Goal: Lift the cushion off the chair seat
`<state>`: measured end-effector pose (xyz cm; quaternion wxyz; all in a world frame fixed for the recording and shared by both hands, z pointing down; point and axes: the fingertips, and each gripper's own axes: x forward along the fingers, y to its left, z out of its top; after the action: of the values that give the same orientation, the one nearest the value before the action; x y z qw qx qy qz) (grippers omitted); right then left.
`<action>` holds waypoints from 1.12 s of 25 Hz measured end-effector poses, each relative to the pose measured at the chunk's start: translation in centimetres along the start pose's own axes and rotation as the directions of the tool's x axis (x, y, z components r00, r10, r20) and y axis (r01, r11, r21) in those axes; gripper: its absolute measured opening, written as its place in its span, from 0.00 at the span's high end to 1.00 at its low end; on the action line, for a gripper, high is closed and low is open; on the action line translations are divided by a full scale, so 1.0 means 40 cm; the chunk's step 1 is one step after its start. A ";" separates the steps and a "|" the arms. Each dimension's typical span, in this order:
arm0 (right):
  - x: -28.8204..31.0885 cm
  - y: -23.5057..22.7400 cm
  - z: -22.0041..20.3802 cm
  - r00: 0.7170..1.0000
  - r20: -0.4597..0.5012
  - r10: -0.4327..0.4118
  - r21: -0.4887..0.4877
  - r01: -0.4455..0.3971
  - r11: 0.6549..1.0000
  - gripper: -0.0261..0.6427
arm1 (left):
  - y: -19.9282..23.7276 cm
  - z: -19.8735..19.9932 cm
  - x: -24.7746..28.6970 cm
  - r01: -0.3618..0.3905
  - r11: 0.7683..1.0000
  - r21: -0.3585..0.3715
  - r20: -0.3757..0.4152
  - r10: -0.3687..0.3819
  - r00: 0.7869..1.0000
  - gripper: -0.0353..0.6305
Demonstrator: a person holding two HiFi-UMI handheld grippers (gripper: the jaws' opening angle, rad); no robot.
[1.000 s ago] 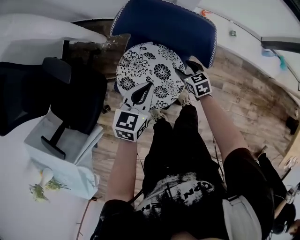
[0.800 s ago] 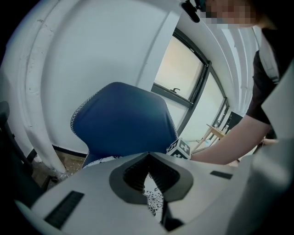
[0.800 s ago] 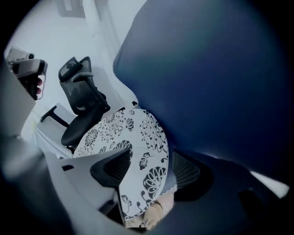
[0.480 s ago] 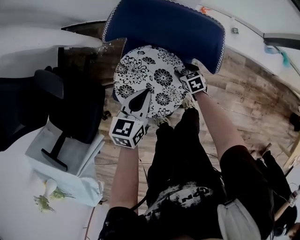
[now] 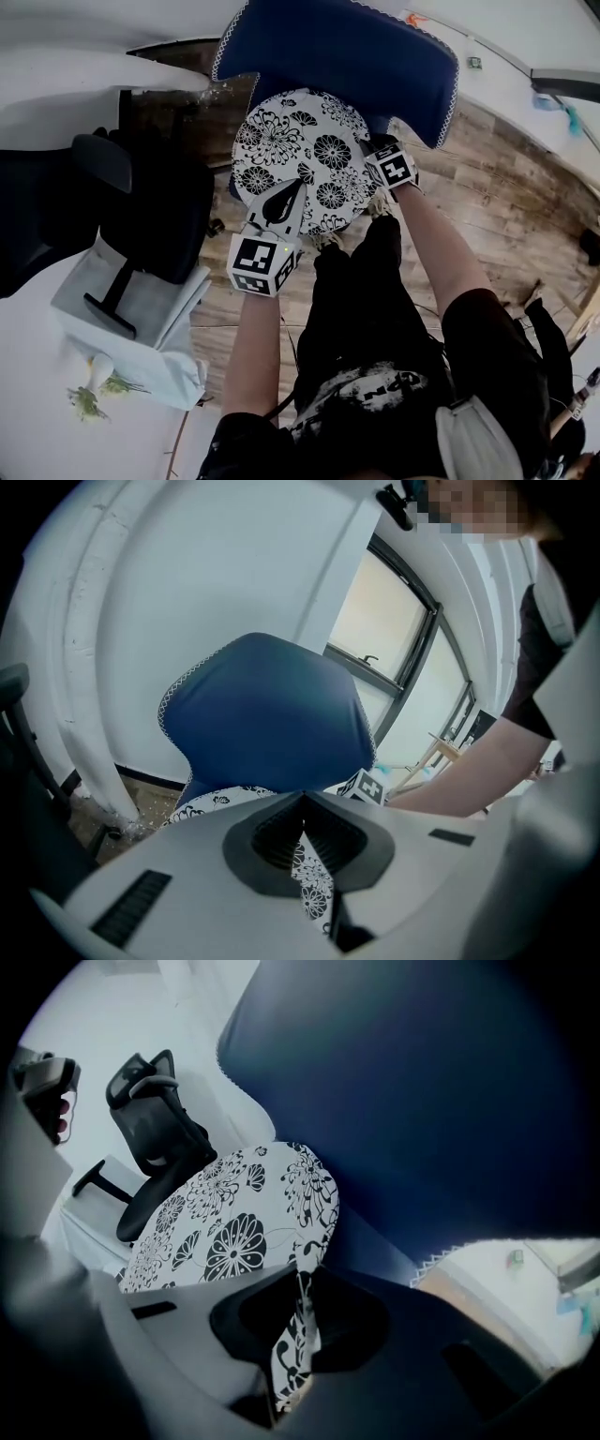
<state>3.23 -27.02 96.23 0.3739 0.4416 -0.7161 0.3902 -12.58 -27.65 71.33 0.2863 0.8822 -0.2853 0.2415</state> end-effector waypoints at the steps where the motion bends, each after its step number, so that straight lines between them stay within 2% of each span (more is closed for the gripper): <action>1: -0.006 0.003 0.005 1.000 0.008 0.004 -0.005 -0.004 1.000 0.90 | 0.000 0.007 -0.003 0.001 1.000 -0.009 0.008 -0.001 1.000 0.93; 9: -0.127 0.040 0.096 0.993 0.104 0.053 -0.048 -0.049 0.998 0.91 | -0.033 0.080 -0.039 0.004 1.000 -0.031 0.059 -0.002 0.998 0.93; 14: -0.252 0.105 0.146 0.986 0.151 0.076 -0.076 -0.065 0.995 0.91 | -0.065 0.155 -0.110 -0.003 0.999 -0.042 0.113 0.007 0.994 0.93; 18: -0.346 0.159 0.205 0.975 0.201 0.089 -0.098 -0.071 0.993 0.91 | -0.067 0.206 -0.186 -0.038 0.998 -0.052 0.155 0.046 0.987 0.93; 24: -0.515 0.237 0.345 0.939 0.314 0.140 -0.175 -0.088 0.981 0.91 | -0.073 0.266 -0.308 -0.105 0.994 -0.041 0.219 0.111 0.969 0.93; 28: -0.646 0.284 0.427 0.905 0.384 0.182 -0.247 -0.089 0.965 0.91 | -0.095 0.298 -0.372 -0.140 0.990 -0.022 0.257 0.141 0.956 0.93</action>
<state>-1.98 -29.96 63.77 0.2372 0.4165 -0.8462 0.2327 -17.72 -27.32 52.60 0.2305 0.8831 -0.3825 0.1436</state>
